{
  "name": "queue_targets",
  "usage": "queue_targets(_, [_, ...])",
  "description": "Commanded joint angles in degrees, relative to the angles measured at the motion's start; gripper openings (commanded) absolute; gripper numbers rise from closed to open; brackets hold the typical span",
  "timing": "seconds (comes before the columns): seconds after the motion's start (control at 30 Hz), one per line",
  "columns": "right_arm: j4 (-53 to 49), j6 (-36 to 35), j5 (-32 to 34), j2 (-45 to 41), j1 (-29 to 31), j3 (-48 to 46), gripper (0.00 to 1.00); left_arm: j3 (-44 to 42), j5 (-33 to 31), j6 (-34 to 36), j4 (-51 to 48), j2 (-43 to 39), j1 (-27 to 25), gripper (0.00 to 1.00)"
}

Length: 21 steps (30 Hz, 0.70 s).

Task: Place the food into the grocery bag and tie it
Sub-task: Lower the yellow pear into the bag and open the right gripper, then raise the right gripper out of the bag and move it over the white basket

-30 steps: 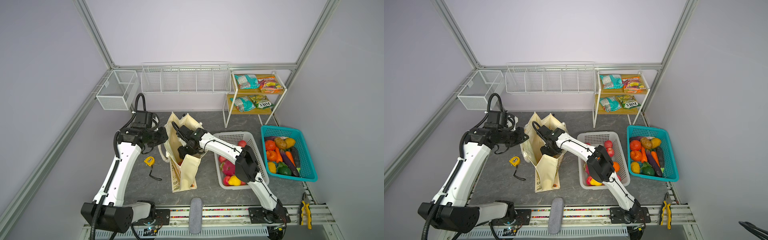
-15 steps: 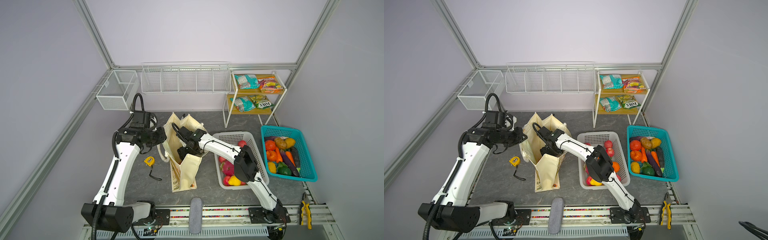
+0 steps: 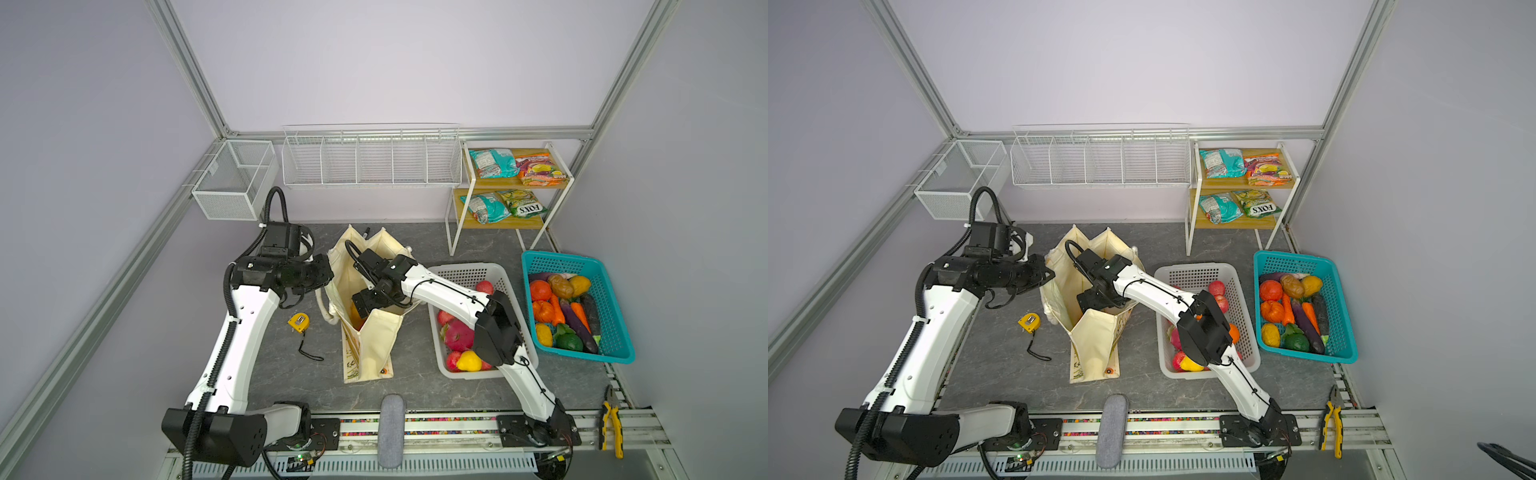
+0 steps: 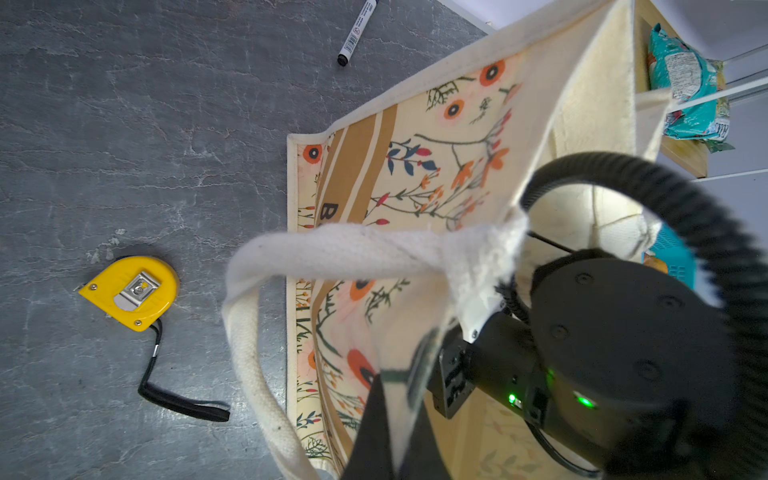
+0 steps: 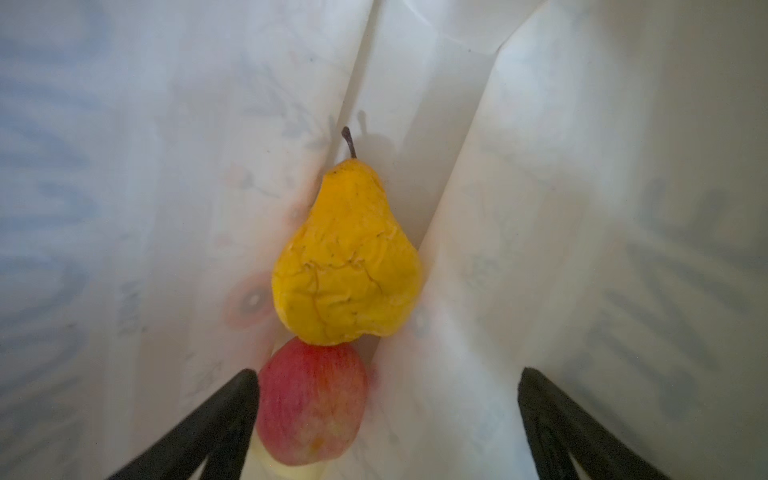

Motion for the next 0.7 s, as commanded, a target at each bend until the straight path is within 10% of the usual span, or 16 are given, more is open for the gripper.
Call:
queue_targets(0.0, [-0.05, -0.02, 2.10, -5.74, -0.05, 0.06, 0.97, -0.19, 1.16, 0.26, 1.02, -1.67, 0.49, 0.00])
queue_targets(0.67, [-6.73, -0.54, 17.78, -24.10, -0.20, 13.20, 0.88, -1.96, 2.29, 0.01, 1.77, -1.44, 0.49, 0.00])
